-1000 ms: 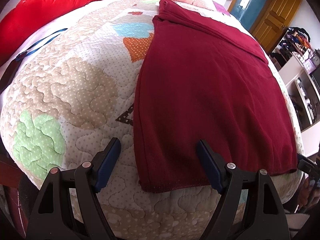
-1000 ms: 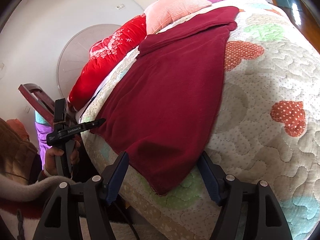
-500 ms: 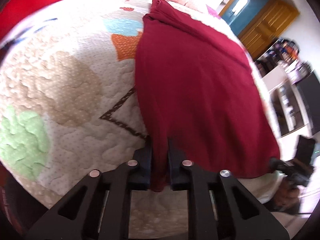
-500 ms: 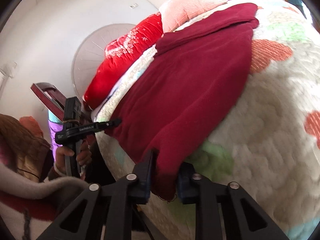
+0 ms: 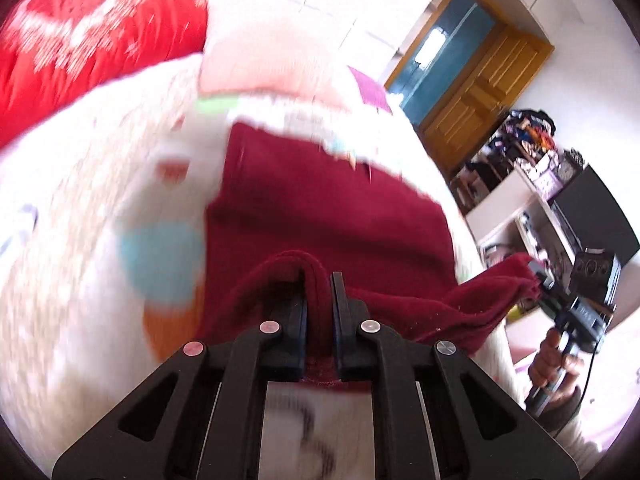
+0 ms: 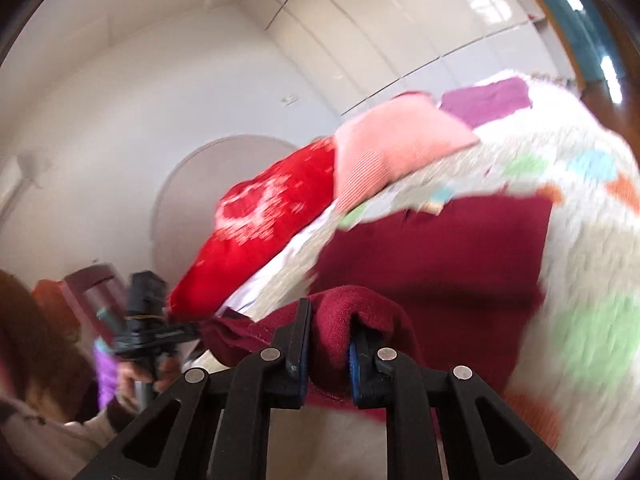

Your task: Fold small clothes

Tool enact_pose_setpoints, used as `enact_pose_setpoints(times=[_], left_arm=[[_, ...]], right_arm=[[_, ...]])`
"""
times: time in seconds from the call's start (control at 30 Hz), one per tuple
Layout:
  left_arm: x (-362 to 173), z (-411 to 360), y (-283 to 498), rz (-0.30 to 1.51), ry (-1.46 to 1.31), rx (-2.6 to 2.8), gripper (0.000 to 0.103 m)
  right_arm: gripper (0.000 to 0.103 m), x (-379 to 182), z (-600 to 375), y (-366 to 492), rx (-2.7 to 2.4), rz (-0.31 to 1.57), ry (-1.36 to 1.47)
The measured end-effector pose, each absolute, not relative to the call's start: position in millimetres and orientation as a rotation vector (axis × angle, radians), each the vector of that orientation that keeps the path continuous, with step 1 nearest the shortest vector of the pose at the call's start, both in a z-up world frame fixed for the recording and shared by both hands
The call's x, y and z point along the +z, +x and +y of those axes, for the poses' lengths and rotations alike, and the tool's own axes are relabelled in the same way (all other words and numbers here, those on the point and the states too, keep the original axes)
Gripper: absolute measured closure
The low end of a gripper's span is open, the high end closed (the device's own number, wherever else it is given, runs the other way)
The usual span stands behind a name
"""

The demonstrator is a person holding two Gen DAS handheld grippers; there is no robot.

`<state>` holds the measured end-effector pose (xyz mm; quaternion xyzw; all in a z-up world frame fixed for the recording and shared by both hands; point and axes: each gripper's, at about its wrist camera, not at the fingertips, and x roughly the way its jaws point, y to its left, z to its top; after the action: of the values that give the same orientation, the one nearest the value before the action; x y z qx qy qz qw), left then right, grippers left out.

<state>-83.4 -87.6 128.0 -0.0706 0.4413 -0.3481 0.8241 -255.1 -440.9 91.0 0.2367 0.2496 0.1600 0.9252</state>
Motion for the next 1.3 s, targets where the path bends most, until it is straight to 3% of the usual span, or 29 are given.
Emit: enact_pose_setpoints(times=[0.13, 0.27, 0.3, 0.33, 0.37, 0.43, 0.5, 0.57, 0.83, 1.07, 1.3], left_arm=[[132.3, -131.1, -13.9, 0.896, -0.145, -0.7, 0.095], [103.5, -163.6, 51.9, 0.951, -0.183, -0.624, 0.095], [97.6, -162.8, 62.8, 0.969, -0.195, -0.608, 0.095], [91.7, -164.0, 72.8, 0.987, -0.21, -0.6, 0.095], [89.1, -163.3, 80.3, 0.989, -0.233, -0.599, 0.088], [92.2, -153.9, 86.9, 0.983, -0.281, -0.634, 0.069], [99.8, -145.7, 86.6, 0.961, -0.306, -0.644, 0.036], [113.5, -136.6, 82.8, 0.879, -0.3, -0.596, 0.024], [95.5, -166.2, 81.5, 0.919, -0.196, -0.575, 0.023], [36.5, -200.5, 119.1, 1.053, -0.115, -0.402, 0.023], [37.1, -186.6, 120.0, 1.036, -0.136, -0.383, 0.023]], right_arm=[[0.089, 94.5, -465.7, -202.9, 0.19, 0.513, 0.464], [0.088, 66.6, -501.6, -146.9, 0.068, 0.562, 0.511], [0.076, 55.1, -510.7, -131.3, 0.042, 0.612, 0.542], [0.05, 49.3, -517.5, -119.2, 0.025, 0.652, 0.575], [0.044, 45.0, -524.8, -116.3, 0.012, 0.659, 0.614], [0.044, 51.4, -534.2, -125.5, 0.006, 0.595, 0.641], [0.044, 63.1, -538.1, -140.7, -0.019, 0.529, 0.635], [0.044, 68.7, -536.6, -150.4, -0.024, 0.515, 0.602], [0.062, 47.4, -473.2, -109.2, -0.066, 0.691, 0.285], [0.062, -2.8, -518.8, -55.0, -0.191, 0.809, 0.348], [0.061, 25.4, -511.1, -93.4, -0.158, 0.707, 0.393]])
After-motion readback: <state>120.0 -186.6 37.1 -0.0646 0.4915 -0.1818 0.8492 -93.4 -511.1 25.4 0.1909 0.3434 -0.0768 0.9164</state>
